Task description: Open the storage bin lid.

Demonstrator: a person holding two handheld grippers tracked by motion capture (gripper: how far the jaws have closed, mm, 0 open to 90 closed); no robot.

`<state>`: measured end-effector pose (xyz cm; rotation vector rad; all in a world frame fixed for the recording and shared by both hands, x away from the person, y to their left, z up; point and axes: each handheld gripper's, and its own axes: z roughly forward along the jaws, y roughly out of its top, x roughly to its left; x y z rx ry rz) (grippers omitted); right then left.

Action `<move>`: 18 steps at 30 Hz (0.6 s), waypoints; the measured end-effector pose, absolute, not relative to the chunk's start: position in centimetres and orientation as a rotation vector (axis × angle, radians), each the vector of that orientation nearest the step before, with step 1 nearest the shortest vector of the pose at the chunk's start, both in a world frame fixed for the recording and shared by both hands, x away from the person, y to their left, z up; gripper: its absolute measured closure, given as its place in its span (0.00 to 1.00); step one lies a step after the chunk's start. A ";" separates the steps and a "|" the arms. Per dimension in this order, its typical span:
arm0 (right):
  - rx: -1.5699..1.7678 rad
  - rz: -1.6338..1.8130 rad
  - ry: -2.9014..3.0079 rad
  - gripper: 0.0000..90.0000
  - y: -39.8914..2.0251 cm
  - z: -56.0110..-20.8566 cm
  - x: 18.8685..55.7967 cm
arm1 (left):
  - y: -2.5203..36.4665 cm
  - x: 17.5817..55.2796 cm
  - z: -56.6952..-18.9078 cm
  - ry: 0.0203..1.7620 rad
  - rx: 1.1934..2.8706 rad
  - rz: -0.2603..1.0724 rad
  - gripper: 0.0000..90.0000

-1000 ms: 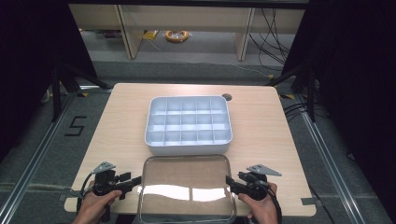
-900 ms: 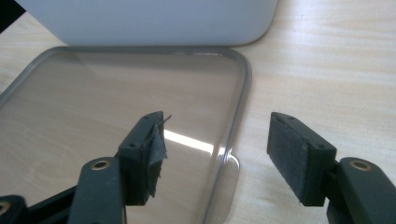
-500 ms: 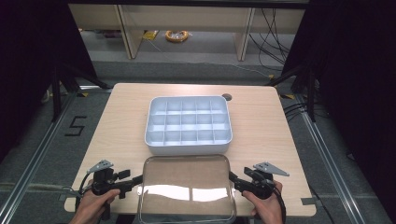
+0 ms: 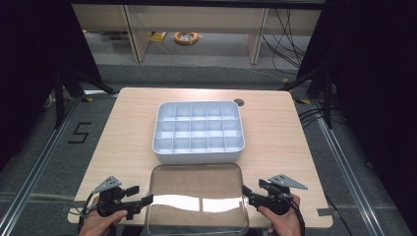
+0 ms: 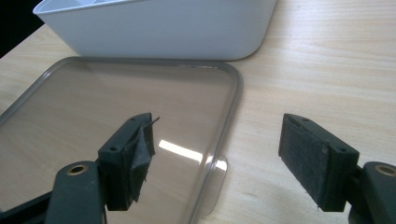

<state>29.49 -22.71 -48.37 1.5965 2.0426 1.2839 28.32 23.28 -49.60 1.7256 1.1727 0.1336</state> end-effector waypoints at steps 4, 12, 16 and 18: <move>1.543 1.279 2.066 0.28 -23.1 -48.7 29.1 | 23.7 27.9 -49.8 1.148 1.733 0.115 0.23; 1.547 1.300 2.081 0.26 -23.1 -48.5 27.6 | 23.9 27.0 -49.8 1.140 1.739 0.115 0.22; 1.544 1.298 2.084 0.25 -23.2 -48.6 26.9 | 23.7 26.5 -49.9 1.140 1.737 0.095 0.21; 1.599 1.305 2.061 0.25 -23.1 -48.5 26.4 | 23.7 26.1 -49.8 1.162 1.737 0.076 0.21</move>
